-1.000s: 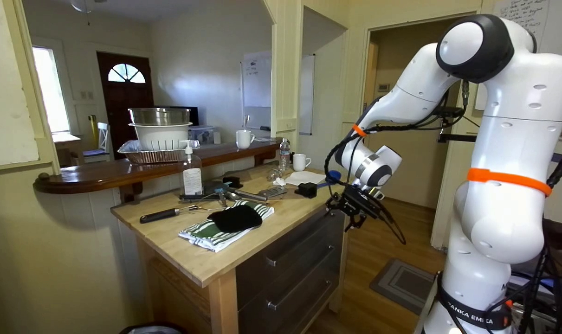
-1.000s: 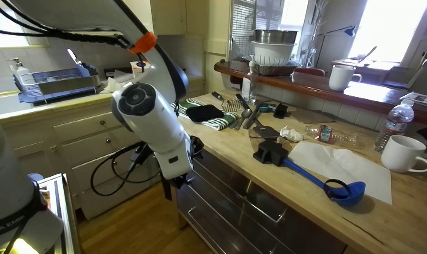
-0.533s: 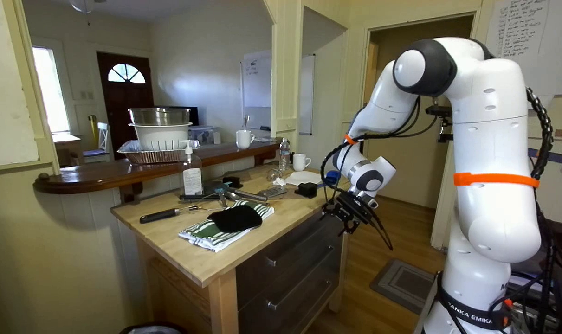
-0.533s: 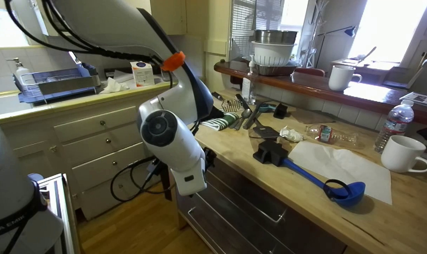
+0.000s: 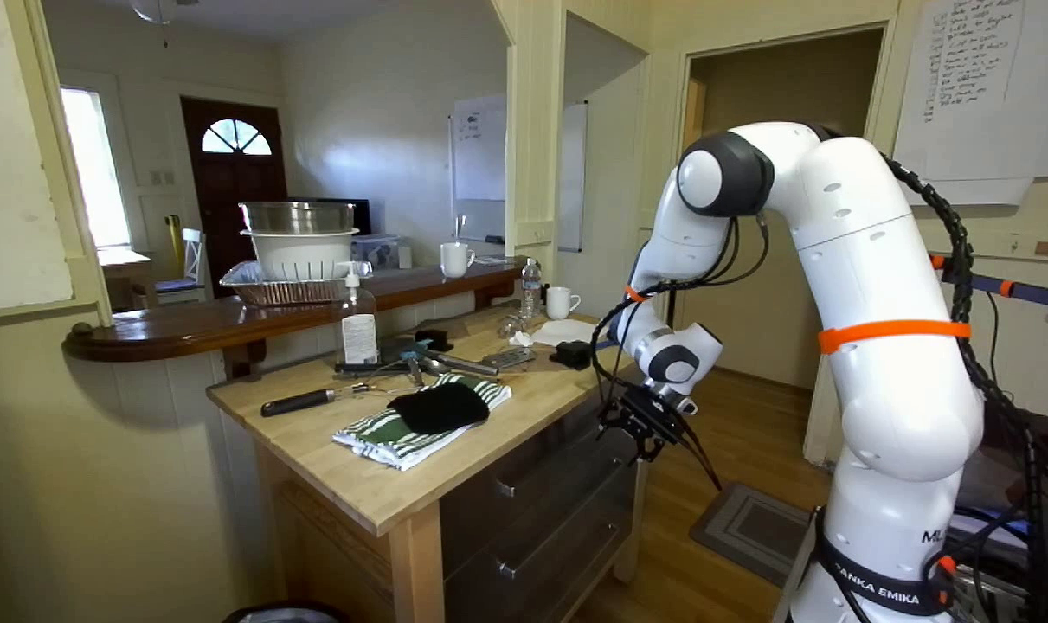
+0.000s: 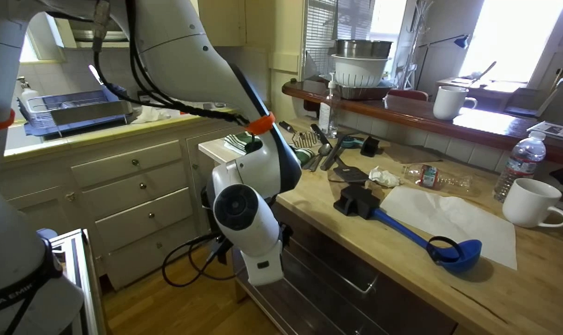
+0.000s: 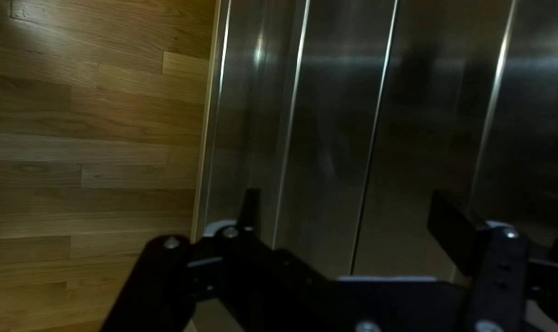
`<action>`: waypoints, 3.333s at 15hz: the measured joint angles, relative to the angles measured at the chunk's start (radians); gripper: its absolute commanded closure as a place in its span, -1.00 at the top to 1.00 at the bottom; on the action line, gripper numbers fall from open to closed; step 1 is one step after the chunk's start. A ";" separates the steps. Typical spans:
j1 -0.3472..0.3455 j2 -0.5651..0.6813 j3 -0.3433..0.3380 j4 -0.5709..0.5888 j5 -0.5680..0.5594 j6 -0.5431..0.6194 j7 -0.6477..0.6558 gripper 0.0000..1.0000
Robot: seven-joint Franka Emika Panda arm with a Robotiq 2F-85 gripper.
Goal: Open the drawer
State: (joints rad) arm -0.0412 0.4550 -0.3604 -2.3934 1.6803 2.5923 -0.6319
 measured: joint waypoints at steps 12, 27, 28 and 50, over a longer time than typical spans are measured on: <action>-0.089 0.029 0.077 0.072 0.105 -0.007 -0.085 0.56; -0.089 0.061 0.097 0.107 0.245 -0.021 -0.178 -0.64; -0.089 0.062 0.096 0.112 0.248 -0.030 -0.181 -0.79; -0.113 -0.149 0.006 -0.231 0.045 0.041 -0.193 -0.04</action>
State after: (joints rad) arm -0.1541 0.3057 -0.3547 -2.6248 1.7248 2.6336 -0.8251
